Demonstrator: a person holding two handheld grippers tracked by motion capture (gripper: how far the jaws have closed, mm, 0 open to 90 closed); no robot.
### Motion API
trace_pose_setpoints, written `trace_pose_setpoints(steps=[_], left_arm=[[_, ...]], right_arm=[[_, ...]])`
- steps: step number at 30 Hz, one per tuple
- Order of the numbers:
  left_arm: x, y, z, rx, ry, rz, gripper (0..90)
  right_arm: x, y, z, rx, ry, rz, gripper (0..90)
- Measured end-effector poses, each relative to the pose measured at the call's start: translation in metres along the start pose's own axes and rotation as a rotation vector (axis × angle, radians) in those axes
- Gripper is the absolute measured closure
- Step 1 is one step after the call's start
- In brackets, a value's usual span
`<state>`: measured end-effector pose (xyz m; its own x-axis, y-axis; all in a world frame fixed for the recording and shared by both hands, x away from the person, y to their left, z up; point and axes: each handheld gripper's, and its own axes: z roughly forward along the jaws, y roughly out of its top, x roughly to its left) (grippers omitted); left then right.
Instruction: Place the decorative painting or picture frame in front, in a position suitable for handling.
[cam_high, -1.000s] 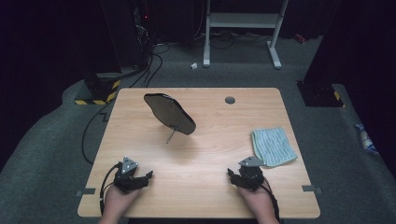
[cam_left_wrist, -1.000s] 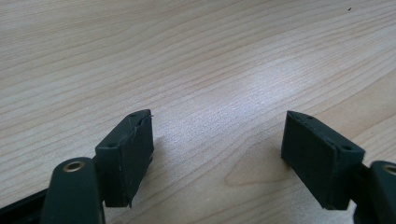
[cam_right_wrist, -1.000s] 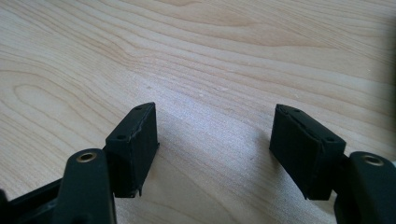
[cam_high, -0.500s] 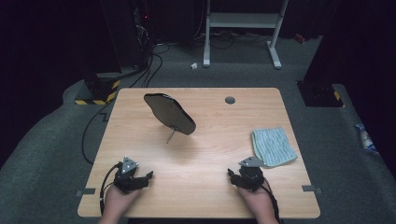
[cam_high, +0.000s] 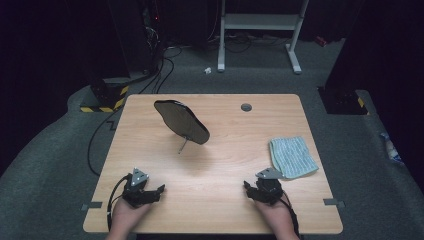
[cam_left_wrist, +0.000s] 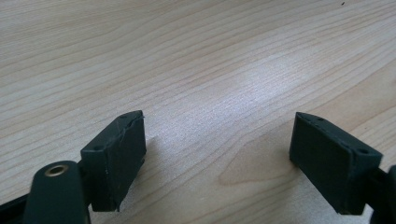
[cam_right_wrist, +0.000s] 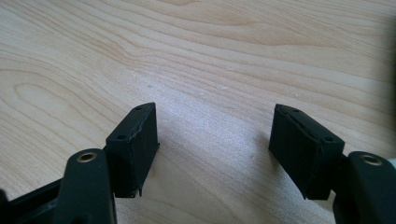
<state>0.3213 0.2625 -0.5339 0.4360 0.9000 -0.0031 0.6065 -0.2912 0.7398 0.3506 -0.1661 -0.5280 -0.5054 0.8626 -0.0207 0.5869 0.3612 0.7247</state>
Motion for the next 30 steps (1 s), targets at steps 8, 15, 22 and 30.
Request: trace_pose_setpoints(steps=[8,15,22,30], left_arm=[[0.0,0.0002,0.0003,0.005,-0.008,0.007,16.3],[0.0004,0.0004,0.0006,0.005,-0.015,0.011,16.1],[0.0002,0.0012,0.0017,0.012,-0.021,0.022,13.4],[0.0001,0.0016,0.002,0.012,-0.022,0.023,13.4]], right_arm=[[0.0005,-0.0001,-0.0002,0.0,-0.003,0.002,32.2],[0.0011,-0.0006,-0.0007,-0.002,-0.009,0.002,32.4],[0.0009,-0.0006,-0.0006,-0.002,-0.007,0.006,32.4],[0.001,-0.0009,-0.0009,-0.002,-0.008,0.006,32.5]])
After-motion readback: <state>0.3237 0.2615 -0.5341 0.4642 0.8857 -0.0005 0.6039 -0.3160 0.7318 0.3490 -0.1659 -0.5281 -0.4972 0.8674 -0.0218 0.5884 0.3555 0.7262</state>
